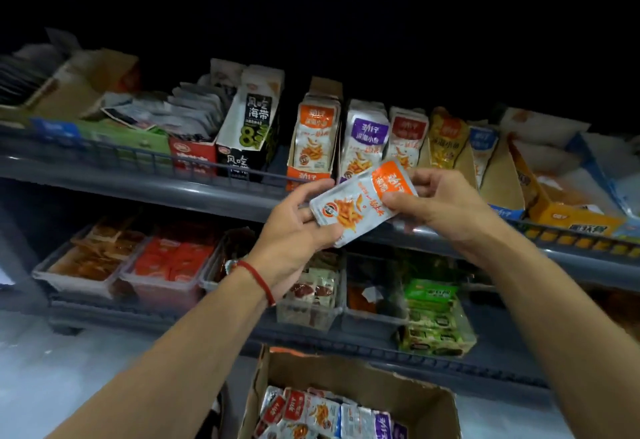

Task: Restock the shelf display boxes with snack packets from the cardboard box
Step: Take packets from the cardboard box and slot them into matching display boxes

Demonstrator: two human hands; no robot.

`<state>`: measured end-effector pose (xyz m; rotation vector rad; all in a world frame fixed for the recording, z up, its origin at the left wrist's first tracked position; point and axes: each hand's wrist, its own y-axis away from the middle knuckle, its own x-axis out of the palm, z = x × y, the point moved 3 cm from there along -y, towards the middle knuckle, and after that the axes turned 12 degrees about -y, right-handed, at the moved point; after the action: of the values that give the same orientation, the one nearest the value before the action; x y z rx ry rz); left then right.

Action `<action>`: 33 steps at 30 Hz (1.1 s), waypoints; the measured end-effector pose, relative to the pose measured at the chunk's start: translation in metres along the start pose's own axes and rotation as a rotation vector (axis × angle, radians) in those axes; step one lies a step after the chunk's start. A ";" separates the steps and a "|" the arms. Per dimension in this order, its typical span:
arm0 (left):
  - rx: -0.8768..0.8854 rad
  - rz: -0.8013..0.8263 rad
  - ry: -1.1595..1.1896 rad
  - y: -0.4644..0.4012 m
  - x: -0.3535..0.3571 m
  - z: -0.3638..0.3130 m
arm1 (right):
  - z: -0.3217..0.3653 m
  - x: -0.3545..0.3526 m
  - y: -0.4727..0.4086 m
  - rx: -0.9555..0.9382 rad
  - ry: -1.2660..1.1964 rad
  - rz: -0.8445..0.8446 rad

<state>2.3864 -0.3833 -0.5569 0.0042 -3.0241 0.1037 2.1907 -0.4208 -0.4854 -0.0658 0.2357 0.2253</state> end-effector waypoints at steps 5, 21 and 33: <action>0.250 -0.431 -0.524 -0.012 -0.025 -0.016 | 0.057 0.010 -0.049 -0.279 0.303 -0.048; 0.368 -0.304 -1.378 -0.025 -0.009 -0.012 | 0.094 0.074 -0.155 -0.405 0.966 0.028; 0.399 -0.262 -1.378 -0.023 -0.007 -0.010 | 0.057 0.091 -0.154 -0.422 1.161 -0.115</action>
<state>2.3942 -0.4060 -0.5460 0.8207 -4.1675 1.0758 2.3253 -0.5454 -0.4456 -0.6343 1.3344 0.0958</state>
